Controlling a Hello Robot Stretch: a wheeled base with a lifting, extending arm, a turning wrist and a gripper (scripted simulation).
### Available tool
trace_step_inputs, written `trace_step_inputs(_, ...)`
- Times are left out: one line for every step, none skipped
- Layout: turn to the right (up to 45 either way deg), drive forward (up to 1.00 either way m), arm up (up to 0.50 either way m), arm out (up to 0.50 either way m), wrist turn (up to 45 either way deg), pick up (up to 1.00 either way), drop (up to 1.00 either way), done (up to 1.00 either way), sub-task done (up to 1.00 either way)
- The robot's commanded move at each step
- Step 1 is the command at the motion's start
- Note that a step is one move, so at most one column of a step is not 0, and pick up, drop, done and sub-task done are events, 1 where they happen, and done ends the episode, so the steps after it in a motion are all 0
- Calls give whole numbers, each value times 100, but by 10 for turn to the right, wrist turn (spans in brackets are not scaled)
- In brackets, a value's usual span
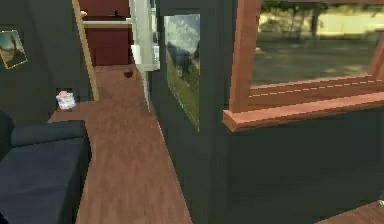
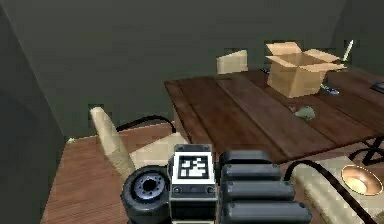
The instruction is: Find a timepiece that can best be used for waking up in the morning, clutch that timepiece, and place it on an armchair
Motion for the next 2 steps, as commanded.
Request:
trace_step_inputs(-210,0,0,0,0,0,0,0,0)
trace_step_inputs(0,100,0,0,0,0,0,0,0)
